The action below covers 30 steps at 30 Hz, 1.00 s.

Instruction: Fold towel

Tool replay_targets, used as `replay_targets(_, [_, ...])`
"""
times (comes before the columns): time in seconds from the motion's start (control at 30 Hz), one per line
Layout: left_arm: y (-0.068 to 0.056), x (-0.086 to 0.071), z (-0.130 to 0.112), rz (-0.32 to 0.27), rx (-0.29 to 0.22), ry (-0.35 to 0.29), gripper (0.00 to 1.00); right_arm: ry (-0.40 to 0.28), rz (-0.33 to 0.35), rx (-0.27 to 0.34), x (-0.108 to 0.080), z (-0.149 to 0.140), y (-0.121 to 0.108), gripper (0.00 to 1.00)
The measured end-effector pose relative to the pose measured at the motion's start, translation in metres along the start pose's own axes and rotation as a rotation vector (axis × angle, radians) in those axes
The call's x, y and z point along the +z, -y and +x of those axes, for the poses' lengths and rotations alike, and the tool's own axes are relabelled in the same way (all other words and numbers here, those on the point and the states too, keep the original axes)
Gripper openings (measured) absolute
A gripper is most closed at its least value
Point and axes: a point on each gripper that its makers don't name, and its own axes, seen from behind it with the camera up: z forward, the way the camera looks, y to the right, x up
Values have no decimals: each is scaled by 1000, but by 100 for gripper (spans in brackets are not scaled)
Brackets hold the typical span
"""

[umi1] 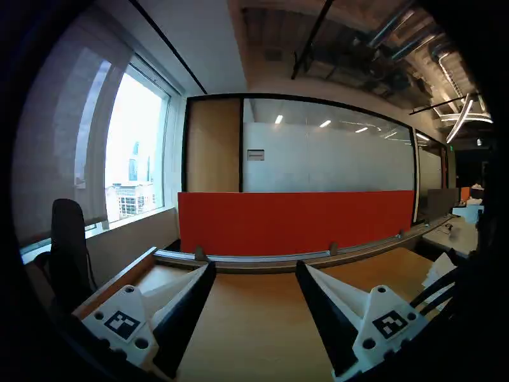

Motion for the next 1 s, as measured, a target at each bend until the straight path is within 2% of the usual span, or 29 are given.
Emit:
replay_targets(0.1, [-3,-2,-6,-15,2,0,92,5,7,-8,-1,-2,8,100])
replay_targets(0.3, [0,-5,-27,-13,6,-12,92,9,11,-20,-2,-7,20,100])
replay_targets(0.6, [0,-2,-70,-24,6,-24,92,10,-1,6,-8,-26,25,100])
replay_targets(1.0, [17,-1,-124,11,-1,-57,92,-6,3,-32,-7,-48,32,100])
